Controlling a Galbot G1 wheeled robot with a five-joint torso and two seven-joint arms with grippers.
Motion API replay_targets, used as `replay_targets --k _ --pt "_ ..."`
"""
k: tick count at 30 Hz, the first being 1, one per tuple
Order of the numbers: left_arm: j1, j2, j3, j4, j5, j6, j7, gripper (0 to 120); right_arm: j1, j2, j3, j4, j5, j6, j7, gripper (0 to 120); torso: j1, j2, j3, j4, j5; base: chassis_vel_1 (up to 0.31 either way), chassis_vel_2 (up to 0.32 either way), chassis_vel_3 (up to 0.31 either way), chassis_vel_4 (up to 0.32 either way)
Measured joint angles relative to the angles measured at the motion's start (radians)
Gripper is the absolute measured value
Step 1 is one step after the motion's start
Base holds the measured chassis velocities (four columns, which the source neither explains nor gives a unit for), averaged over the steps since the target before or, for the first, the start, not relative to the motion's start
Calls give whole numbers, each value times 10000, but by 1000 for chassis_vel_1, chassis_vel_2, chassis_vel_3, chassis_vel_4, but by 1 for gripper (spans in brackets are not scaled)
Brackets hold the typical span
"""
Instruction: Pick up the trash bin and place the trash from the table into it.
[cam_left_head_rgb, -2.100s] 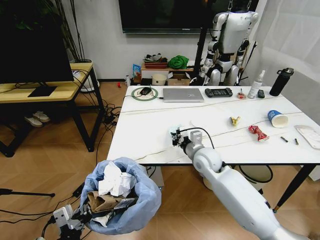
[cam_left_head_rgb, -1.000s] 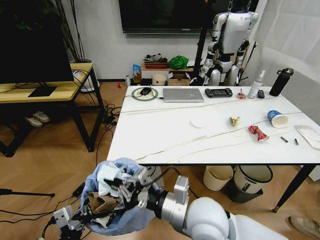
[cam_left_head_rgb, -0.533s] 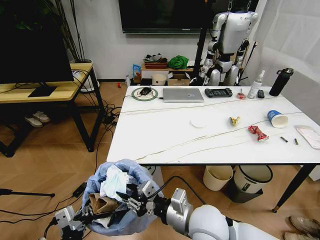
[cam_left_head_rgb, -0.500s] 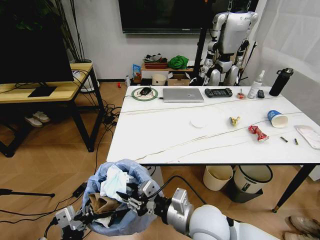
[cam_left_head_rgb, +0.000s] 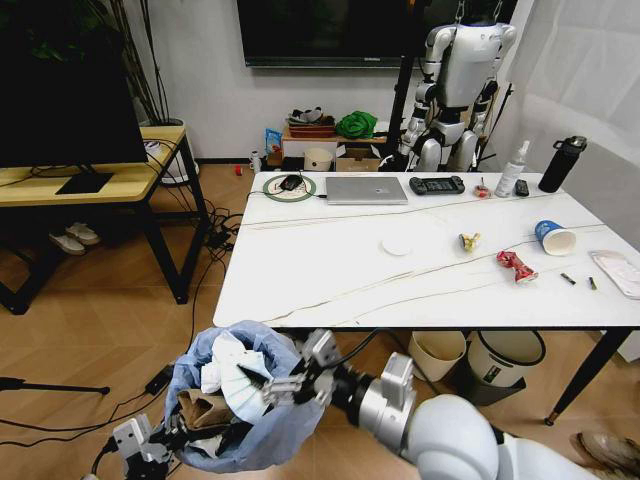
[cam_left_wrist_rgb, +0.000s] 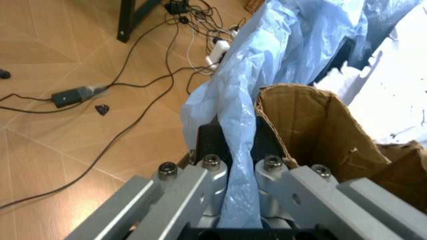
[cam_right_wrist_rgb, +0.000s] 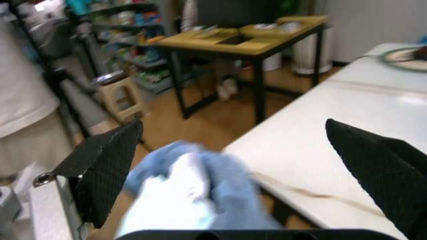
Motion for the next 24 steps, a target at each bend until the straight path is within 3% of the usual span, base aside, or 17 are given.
replay_targets --k 1,6,8,12,18,24 --pt "0 0 0 0 0 0 0 0 0 0 0 0 0 0 0 100 0 0 0 0 0 0 0 0 0" --pt "-23 57 255 20 23 -29 -400 0 -894 290 2799 -589 68 -296 152 100 0 0 0 -2 2 0 0 0 0" --pt "-29 70 291 29 23 -35 -449 0 -1009 332 3053 -680 -5 -320 140 100 0 0 0 -5 1 0 0 0 0" --pt "-19 216 477 64 7 -74 -572 0 -1165 725 4449 -1714 -1303 -435 132 100 0 0 1 -4 3 0 0 0 0" --pt "28 328 511 -49 8 -118 -497 0 -152 950 4809 -2960 -1655 -1109 199 100 0 0 0 1 1 0 0 0 0" --pt "6 279 596 -173 145 -147 -439 0 1255 971 4055 -5112 -1987 -1010 -628 100 0 -1 1 0 2 0 0 0 0"
